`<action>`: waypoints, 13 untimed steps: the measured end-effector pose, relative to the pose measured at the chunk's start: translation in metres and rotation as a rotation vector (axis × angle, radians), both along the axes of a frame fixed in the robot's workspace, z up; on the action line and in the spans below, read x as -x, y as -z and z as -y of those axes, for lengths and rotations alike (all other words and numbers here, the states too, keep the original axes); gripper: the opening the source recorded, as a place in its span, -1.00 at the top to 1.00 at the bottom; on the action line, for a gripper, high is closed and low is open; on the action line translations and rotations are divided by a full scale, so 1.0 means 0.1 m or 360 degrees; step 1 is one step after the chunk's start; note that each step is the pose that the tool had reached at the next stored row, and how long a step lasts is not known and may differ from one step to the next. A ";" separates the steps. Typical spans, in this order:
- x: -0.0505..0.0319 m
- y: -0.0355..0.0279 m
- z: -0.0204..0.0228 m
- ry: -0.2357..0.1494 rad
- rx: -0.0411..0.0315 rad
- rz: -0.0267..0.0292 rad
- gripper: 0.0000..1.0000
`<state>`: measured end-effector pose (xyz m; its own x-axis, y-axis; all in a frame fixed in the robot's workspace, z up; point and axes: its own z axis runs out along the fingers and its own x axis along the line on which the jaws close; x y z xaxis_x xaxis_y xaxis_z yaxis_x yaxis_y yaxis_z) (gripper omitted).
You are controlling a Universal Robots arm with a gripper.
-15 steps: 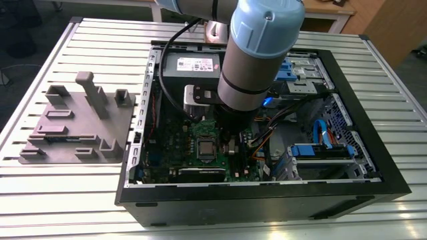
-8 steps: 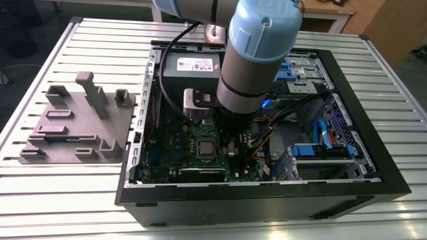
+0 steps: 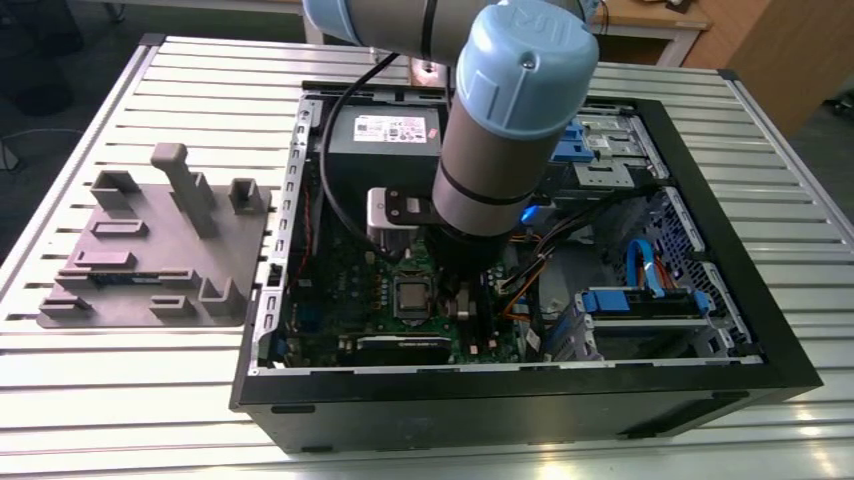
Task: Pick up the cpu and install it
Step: 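Install the first cpu locking lever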
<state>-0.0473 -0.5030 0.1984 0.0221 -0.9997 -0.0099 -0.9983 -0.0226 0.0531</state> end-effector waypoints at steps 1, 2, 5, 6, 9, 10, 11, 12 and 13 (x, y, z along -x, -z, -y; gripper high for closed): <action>0.000 0.001 0.001 -0.0002 0.0000 0.00001 0.80; 0.000 0.001 0.002 -0.0003 0.0000 0.00002 0.80; 0.000 0.002 0.002 -0.0004 0.0000 0.00003 0.80; 0.000 0.002 0.002 -0.0004 0.0000 0.00003 0.80; 0.000 0.005 0.003 -0.0005 0.0000 0.00028 0.80; 0.001 0.006 0.003 -0.0005 0.0000 0.00079 0.80; 0.001 0.007 0.002 -0.0005 0.0000 0.00142 0.80; 0.002 0.009 0.002 -0.0005 0.0000 0.00193 0.80; 0.003 0.012 0.002 -0.0005 0.0000 0.00234 0.80</action>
